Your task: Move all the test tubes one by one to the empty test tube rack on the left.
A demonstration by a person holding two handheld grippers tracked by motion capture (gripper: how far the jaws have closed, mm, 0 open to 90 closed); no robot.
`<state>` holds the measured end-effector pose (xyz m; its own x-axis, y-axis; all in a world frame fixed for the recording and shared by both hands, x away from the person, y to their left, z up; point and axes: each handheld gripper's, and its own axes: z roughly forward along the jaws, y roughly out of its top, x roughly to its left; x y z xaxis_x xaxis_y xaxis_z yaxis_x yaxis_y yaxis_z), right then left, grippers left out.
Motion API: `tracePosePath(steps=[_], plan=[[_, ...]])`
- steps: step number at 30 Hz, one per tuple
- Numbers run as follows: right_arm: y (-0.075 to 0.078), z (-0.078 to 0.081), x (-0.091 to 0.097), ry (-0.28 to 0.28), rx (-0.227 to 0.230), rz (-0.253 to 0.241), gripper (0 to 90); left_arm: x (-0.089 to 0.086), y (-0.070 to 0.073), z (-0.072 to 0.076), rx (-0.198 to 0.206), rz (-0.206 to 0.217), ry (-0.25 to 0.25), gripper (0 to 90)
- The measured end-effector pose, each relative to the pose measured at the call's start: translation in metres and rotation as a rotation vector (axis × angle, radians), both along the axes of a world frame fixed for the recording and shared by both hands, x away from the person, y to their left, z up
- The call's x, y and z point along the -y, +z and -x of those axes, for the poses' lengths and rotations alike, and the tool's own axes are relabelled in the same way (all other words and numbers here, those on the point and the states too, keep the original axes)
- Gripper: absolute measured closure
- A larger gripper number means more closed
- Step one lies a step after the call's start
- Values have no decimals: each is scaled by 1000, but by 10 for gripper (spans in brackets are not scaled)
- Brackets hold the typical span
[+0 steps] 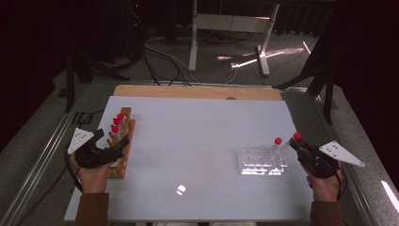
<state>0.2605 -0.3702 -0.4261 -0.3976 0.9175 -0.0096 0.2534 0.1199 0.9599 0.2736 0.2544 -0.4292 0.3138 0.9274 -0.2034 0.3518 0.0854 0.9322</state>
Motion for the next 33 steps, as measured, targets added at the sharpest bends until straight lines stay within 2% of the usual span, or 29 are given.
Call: tracePosePath(steps=[4, 12, 20, 29, 33], plan=[[7, 3, -5, 33, -1, -4, 743, 6, 4, 1, 6, -2, -10, 5], [11, 4, -24, 126, -7, -9, 743, 26, 16, 3, 19, -12, -65, 6], [8, -1, -52, 191, -23, -4, 742, 66, 24, -3, 2, -27, -181, 6], [5, -4, -78, 260, -44, -27, 742, 116, 31, -7, -2, -46, -317, 6], [6, -4, -88, 283, -42, -28, 742, 137, 32, -10, -1, -38, -367, 6]])
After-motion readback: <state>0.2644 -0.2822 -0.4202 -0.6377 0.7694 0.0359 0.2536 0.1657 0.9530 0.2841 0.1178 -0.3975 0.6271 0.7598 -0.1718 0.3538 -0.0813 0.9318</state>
